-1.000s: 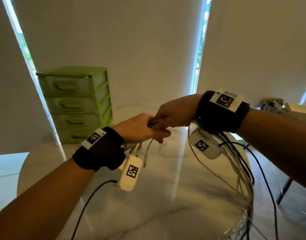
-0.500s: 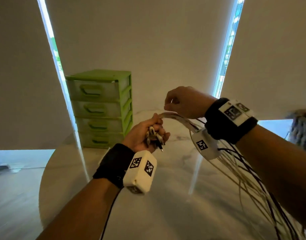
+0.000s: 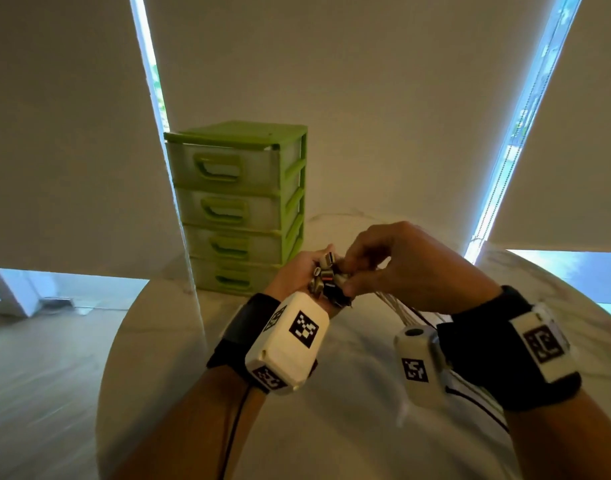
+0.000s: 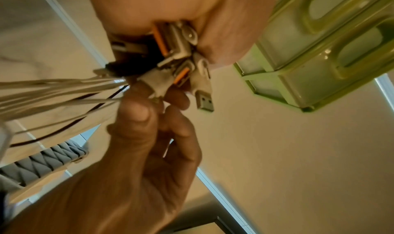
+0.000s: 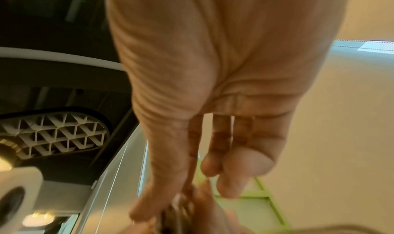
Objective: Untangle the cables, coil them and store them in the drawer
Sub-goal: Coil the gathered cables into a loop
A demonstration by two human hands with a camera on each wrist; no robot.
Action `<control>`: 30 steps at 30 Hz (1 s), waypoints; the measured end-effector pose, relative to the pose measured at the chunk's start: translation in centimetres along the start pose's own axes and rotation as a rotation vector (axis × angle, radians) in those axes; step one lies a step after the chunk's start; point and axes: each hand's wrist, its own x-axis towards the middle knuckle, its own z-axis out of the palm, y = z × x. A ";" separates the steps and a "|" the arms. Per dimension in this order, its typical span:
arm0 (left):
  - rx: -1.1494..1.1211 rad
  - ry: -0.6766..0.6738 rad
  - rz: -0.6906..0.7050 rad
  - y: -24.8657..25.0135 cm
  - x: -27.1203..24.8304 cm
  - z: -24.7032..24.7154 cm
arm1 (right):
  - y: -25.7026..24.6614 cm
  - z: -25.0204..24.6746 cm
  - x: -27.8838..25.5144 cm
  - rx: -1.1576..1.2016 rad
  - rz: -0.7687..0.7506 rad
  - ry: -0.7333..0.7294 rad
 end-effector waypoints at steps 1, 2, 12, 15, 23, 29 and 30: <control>-0.028 -0.025 -0.005 0.0 -0.2 0.1 | 0.2 0.1 0.1 0.000 -0.011 0.012; -0.051 -0.060 0.011 0.0 -0.8 0.3 | 0.3 0.4 0.1 -0.002 -0.020 0.030; -0.027 -0.187 0.011 -0.6 -2.1 0.1 | 0.3 2.6 -0.1 -0.113 -0.122 0.019; -0.061 -0.136 0.021 -0.5 -1.9 -0.5 | -0.2 2.7 -0.5 -0.108 -0.106 -0.144; -0.037 -0.187 0.061 -0.7 -1.6 0.1 | 0.5 3.5 0.0 -0.108 -0.104 -0.032; -0.075 -0.112 0.042 -1.1 -0.4 -0.6 | 0.9 2.2 -0.2 0.164 -0.110 0.019; -0.091 -0.109 0.042 -1.3 -0.4 -0.6 | 0.9 2.3 -0.2 0.167 -0.132 0.033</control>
